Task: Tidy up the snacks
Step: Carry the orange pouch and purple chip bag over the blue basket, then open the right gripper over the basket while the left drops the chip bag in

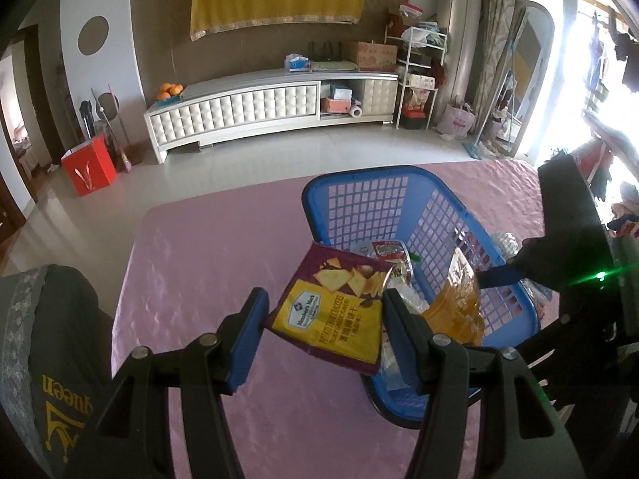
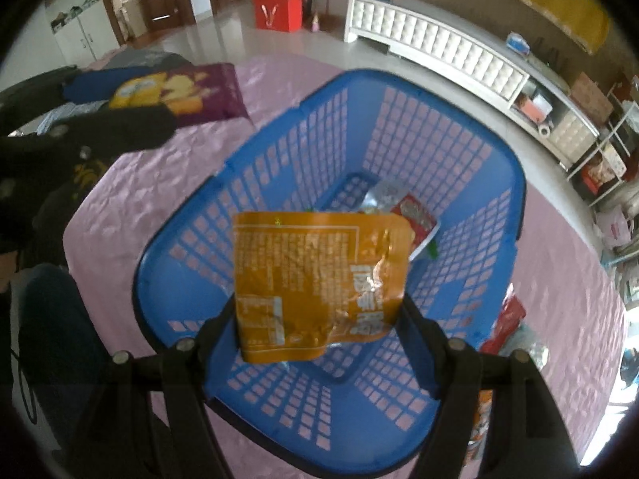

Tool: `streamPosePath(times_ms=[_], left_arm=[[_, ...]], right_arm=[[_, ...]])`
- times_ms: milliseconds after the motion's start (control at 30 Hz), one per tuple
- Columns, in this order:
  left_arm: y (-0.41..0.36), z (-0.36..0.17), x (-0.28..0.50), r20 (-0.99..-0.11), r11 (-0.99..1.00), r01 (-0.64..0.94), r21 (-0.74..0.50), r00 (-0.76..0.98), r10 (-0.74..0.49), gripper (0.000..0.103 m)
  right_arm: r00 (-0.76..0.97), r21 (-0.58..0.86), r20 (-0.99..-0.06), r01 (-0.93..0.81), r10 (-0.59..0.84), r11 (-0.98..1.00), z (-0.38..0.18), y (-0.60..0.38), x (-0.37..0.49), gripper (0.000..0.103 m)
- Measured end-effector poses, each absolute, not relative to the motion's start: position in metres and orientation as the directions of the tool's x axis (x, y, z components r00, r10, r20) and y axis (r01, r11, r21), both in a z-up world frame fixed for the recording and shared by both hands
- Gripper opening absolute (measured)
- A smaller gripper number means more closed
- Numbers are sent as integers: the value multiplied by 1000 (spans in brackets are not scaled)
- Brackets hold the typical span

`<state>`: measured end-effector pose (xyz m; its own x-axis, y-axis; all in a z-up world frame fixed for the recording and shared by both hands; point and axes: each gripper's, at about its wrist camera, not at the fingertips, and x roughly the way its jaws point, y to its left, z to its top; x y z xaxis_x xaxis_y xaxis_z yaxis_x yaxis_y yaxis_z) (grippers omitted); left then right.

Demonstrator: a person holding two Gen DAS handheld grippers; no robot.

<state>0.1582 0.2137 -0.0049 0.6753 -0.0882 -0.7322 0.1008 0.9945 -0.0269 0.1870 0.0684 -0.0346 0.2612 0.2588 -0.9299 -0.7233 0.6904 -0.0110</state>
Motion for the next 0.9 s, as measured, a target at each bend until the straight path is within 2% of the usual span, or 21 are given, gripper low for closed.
streamPosePath(times_ms=[167,333,900], left_arm=[[214,-6,156,-737,995,98,-23,671,-84,56],[215,-4,153,-741,996,89,-18,668,-74,56],[190,7,148,-737,992,126,14,672,-75,56]], right_arm=[[207,40,-941,-716,266,697,-41,71,190,77],[192,31,-953,-709,234,704,-44,73,186,87],[202,83,-934,-680,296,728,-24,41,181,89]])
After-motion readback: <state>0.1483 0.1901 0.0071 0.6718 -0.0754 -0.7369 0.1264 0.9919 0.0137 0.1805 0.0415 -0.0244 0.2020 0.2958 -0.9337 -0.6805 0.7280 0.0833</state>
